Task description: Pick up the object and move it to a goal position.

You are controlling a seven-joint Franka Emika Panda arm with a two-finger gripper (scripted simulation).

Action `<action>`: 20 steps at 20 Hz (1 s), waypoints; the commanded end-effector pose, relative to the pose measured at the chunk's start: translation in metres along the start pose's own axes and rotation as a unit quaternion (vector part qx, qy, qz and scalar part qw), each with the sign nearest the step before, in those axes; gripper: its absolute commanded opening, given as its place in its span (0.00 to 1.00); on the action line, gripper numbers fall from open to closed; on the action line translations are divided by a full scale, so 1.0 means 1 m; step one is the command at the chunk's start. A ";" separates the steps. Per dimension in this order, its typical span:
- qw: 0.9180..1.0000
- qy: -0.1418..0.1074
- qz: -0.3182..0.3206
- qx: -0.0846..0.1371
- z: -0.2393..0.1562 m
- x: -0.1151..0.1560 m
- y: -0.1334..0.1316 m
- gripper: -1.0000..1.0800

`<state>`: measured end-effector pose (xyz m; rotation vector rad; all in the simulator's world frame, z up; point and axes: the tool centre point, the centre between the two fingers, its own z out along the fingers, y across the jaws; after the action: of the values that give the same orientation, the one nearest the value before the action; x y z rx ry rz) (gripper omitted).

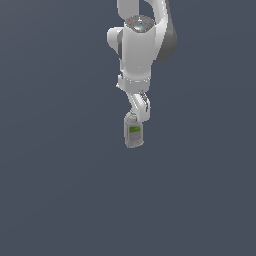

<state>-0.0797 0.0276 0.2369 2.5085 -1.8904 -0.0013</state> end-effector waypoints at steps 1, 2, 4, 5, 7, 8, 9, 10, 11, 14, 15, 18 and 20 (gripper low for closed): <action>1.000 0.000 0.000 0.000 0.005 0.000 -0.001 0.96; 1.000 0.000 0.000 0.000 0.006 0.000 -0.001 0.96; 1.000 0.000 0.000 0.000 0.007 0.000 -0.001 0.00; 1.000 0.000 0.000 0.000 0.007 0.000 -0.001 0.00; 1.000 0.000 0.000 0.000 0.007 0.000 -0.001 0.00; 1.000 0.000 0.000 0.000 0.007 0.000 -0.001 0.00; 1.000 0.000 0.000 0.000 0.007 0.000 -0.001 0.00; 1.000 0.000 0.000 0.000 0.007 0.000 -0.001 0.00; 1.000 0.000 0.000 0.000 0.007 0.000 -0.001 0.00; 1.000 0.001 0.000 0.002 0.005 0.000 -0.002 0.00; 1.000 0.001 0.000 0.002 0.005 0.001 -0.002 0.00; 1.000 0.001 0.000 0.002 0.002 0.004 -0.003 0.00; 1.000 0.001 0.000 0.002 -0.001 0.009 -0.004 0.00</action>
<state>-0.0768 0.0233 0.2323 2.5071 -1.8879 -0.0065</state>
